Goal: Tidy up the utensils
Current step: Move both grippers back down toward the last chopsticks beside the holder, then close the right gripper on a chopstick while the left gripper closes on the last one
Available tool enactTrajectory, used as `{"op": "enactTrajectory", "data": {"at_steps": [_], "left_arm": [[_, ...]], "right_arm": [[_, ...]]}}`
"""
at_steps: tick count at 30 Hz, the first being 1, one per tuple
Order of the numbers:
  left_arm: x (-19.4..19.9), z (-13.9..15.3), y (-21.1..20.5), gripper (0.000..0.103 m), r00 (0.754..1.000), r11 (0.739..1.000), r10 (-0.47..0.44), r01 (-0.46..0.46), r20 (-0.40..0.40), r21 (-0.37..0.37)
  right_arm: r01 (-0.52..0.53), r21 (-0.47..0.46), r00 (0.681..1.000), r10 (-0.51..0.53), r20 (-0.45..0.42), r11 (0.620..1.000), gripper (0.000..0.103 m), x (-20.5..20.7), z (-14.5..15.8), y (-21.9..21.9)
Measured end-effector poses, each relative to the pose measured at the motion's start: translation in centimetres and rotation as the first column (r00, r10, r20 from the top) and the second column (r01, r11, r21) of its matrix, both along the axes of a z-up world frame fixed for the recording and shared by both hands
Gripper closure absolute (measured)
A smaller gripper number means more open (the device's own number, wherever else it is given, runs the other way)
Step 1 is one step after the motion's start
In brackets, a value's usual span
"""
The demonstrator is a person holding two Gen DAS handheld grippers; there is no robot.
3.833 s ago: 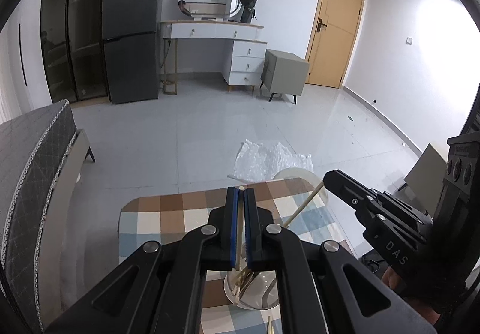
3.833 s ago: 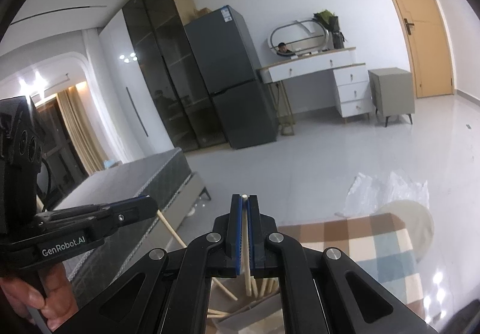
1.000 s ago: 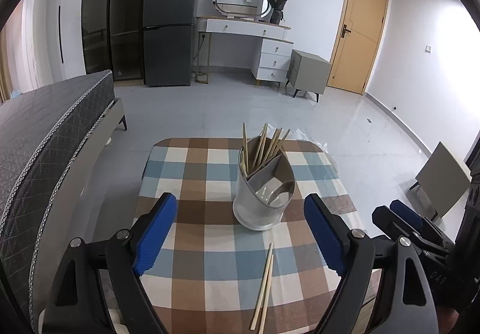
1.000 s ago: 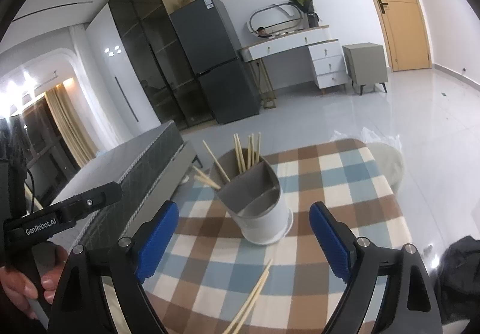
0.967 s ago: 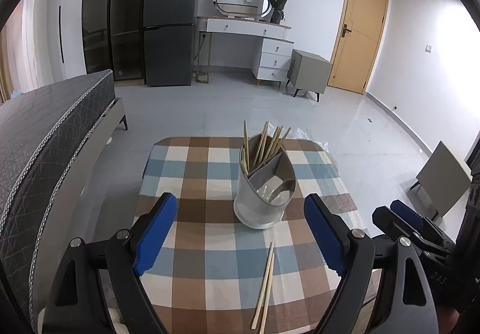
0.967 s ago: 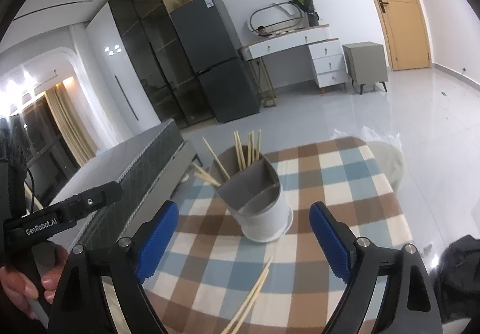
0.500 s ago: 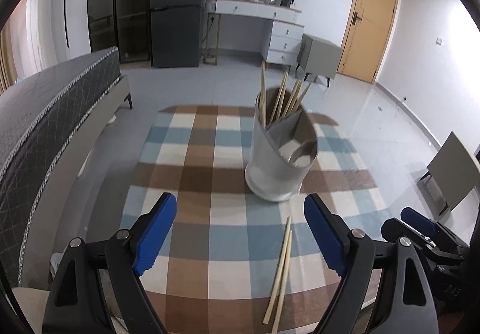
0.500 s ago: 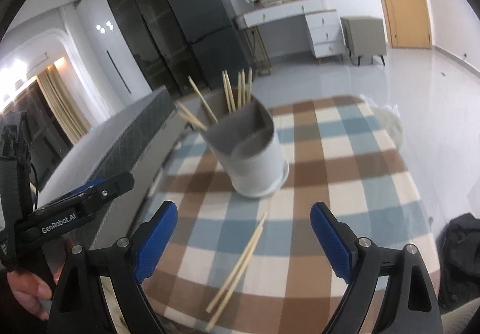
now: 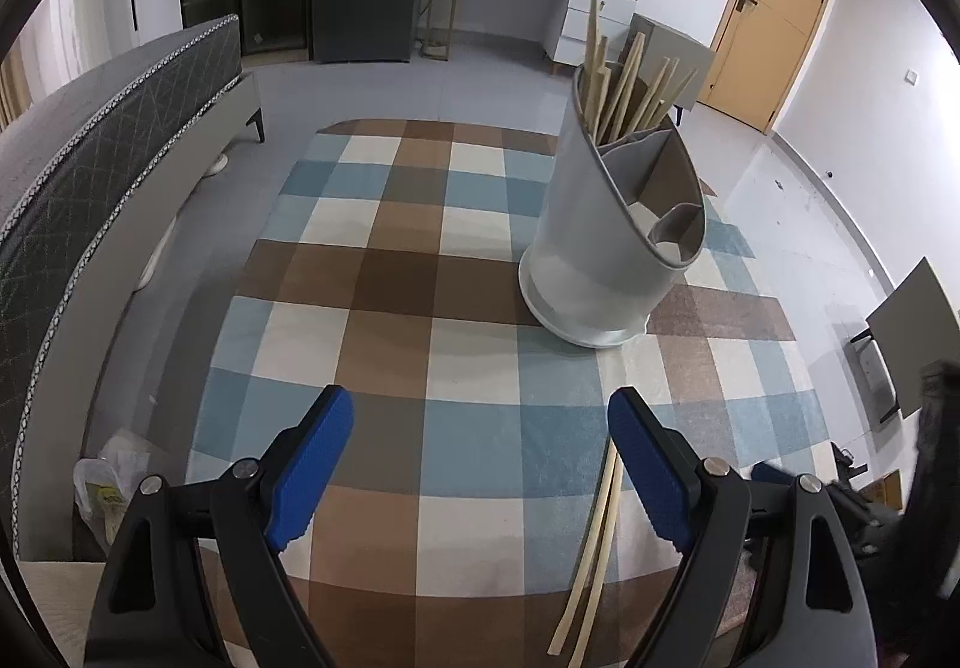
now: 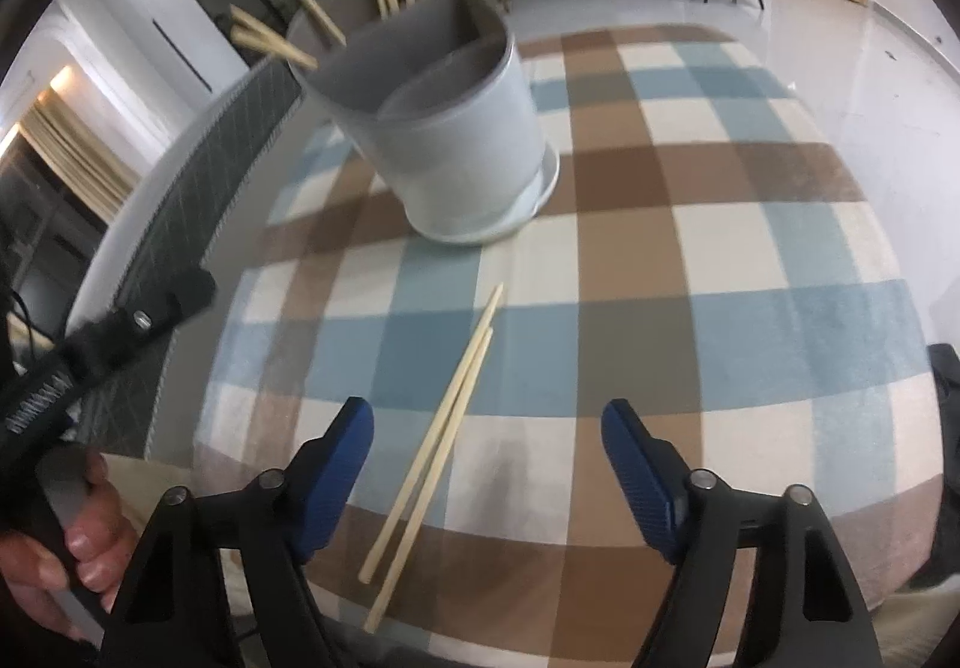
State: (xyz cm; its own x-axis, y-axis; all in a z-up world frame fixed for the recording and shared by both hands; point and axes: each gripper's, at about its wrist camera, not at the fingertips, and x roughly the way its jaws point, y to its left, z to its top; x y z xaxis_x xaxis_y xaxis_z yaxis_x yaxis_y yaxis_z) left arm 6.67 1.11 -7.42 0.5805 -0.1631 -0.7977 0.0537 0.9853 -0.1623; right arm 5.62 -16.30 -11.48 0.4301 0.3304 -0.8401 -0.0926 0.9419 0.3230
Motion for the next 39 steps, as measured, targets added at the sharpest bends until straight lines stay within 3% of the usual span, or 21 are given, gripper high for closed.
{"op": "enactTrajectory", "data": {"at_steps": [9, 18, 29, 39], "left_arm": [[0.9, 0.6, 1.3, 0.020, 0.999, 0.998, 0.047, -0.047, -0.001, -0.028], [1.6, 0.6, 3.4, 0.020, 0.992, 0.988, 0.120, -0.122, -0.028, -0.090], [1.4, 1.4, 4.0, 0.020, 0.990, 0.982, 0.137, -0.141, -0.038, -0.129], [1.6, 1.2, 7.0, 0.020, 0.965, 0.955, 0.255, -0.262, -0.064, -0.136]], "right_arm": [[-0.057, -0.070, 0.994, 0.050, -0.095, 0.996, 0.052, 1.9, -3.1, 2.4], [-0.120, -0.194, 0.989, 0.100, -0.110, 0.974, 0.074, 1.6, -3.6, 4.4], [-0.148, -0.267, 0.983, 0.111, -0.149, 0.952, 0.077, 1.6, -3.6, 5.7], [-0.138, -0.331, 0.984, 0.093, -0.149, 0.934, 0.083, 5.0, -3.9, 7.1]]}}
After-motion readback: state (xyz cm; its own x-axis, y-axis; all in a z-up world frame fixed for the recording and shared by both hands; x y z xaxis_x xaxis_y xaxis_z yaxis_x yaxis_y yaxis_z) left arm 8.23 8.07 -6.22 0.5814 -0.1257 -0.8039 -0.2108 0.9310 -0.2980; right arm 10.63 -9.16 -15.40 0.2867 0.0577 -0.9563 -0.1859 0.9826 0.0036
